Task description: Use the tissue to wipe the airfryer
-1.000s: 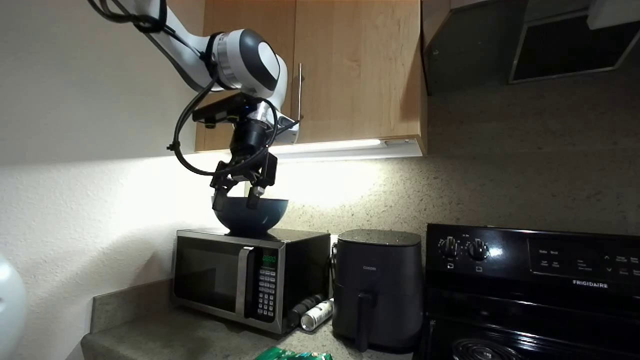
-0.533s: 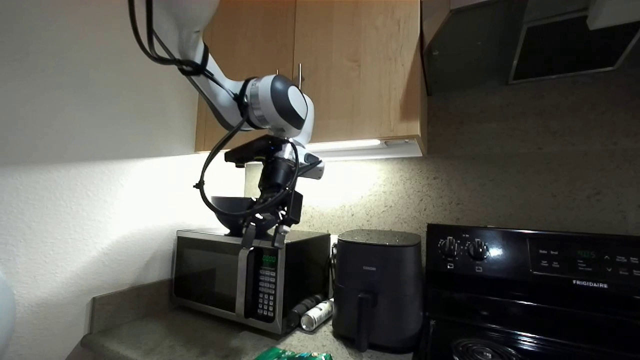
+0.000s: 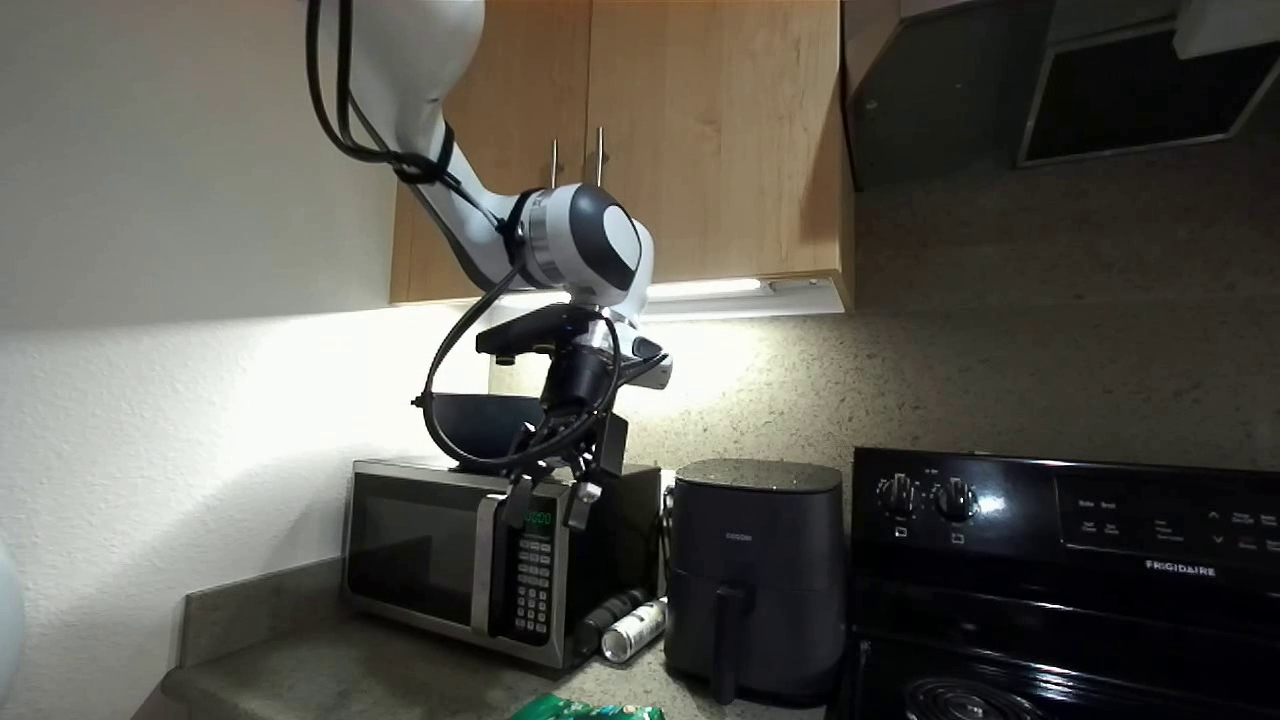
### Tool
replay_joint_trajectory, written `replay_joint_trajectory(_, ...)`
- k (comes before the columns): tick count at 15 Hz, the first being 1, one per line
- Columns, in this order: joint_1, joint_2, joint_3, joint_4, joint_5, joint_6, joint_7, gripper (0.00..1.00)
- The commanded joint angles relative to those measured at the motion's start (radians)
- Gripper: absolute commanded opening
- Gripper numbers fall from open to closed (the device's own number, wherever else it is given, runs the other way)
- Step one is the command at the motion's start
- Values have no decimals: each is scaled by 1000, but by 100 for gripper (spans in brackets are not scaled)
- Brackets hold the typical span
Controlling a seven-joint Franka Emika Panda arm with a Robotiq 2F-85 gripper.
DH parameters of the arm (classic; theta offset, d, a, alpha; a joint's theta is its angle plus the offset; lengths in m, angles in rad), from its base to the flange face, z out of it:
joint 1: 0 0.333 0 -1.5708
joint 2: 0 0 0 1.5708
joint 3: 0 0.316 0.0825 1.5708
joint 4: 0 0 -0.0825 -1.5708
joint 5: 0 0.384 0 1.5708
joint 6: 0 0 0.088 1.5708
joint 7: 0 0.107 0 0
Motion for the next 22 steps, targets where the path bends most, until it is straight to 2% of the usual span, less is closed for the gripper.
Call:
replay_joint_trajectory(1,4,-1,-4,1,-1,-2,0,100)
replay_joint_trajectory(7,-55,151,-81,-11,12,294,146,100)
replay_joint_trajectory(9,-77,211,-121,2,23,343,187,100)
replay_joint_trajectory(12,-92,278,-166,20,25,354,240,100)
replay_joint_trajectory(13,-82,249,-163,3,7,345,188,100)
replay_joint_trajectory(18,-84,284,-176,23,9,347,216,100)
replay_joint_trajectory(22,-76,418,-173,90,24,376,253,100)
